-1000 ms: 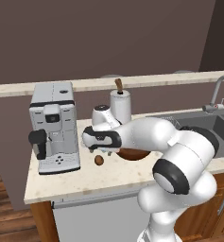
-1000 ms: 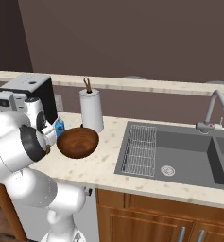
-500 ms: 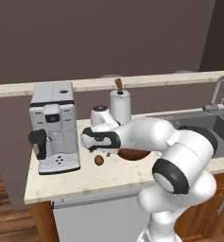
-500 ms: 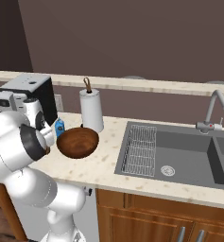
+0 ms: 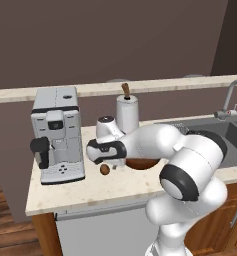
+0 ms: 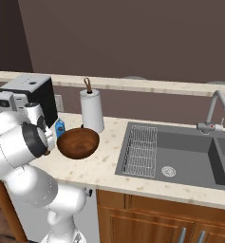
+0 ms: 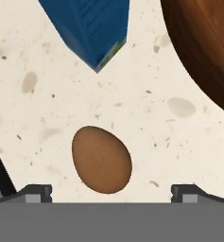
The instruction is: Gather the eggs and milk located in the vicinity of the sink area and place them right next to the bowl.
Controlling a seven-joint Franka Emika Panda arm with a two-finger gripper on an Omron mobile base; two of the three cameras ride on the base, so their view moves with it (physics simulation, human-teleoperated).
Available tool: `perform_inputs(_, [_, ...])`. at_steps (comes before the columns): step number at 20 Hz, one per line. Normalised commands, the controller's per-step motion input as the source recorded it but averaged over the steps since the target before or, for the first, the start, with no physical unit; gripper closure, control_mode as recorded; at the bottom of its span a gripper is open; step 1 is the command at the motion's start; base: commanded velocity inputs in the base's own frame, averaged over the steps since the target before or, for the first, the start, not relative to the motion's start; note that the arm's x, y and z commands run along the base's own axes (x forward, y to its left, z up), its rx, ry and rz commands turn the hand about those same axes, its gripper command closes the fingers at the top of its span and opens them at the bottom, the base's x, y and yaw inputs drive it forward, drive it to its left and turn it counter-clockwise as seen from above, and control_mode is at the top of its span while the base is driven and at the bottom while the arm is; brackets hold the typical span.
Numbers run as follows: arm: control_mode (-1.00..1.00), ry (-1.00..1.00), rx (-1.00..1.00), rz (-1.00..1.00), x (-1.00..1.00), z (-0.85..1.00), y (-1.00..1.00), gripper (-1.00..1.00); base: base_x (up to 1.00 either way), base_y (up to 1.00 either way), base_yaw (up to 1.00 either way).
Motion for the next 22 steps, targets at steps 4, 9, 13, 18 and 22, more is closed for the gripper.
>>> perform_inputs(4, [-1.00, 0.00, 0.00, -0.02, 0.00, -0.17, 0.00, -1.00, 0.00, 0.00, 0.00])
perform_inputs(9, [-1.00, 0.00, 0.00, -0.03, 0.00, -0.21, 0.00, -1.00, 0.00, 0.00, 0.00])
perform_inputs(13, [-1.00, 0.00, 0.00, -0.03, 0.00, -0.19, 0.00, -1.00, 0.00, 0.00, 0.00])
perform_inputs(18, [-1.00, 0.00, 0.00, -0.03, 0.00, -0.06, 0.00, -1.00, 0.00, 0.00, 0.00])
perform_inputs(22, [-1.00, 0.00, 0.00, -0.03, 0.01, 0.00, 0.00, -1.00, 0.00, 0.00, 0.00])
